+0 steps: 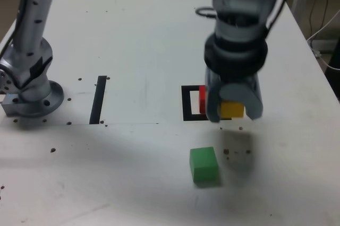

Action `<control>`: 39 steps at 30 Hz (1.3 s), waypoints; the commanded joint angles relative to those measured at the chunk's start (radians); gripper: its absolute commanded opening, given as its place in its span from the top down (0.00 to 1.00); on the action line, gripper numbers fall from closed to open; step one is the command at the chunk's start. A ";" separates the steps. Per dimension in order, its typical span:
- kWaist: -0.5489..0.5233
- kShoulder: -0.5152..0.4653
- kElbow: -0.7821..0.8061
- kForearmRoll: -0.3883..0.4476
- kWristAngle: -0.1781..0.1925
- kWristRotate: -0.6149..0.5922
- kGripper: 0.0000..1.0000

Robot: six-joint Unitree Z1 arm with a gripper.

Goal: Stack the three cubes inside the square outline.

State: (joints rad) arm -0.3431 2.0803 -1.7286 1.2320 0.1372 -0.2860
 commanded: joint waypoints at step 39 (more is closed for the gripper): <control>0.200 -0.029 0.156 -0.046 -0.065 0.200 0.62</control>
State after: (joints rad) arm -0.1445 2.0464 -1.5672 1.1872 0.0730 -0.0876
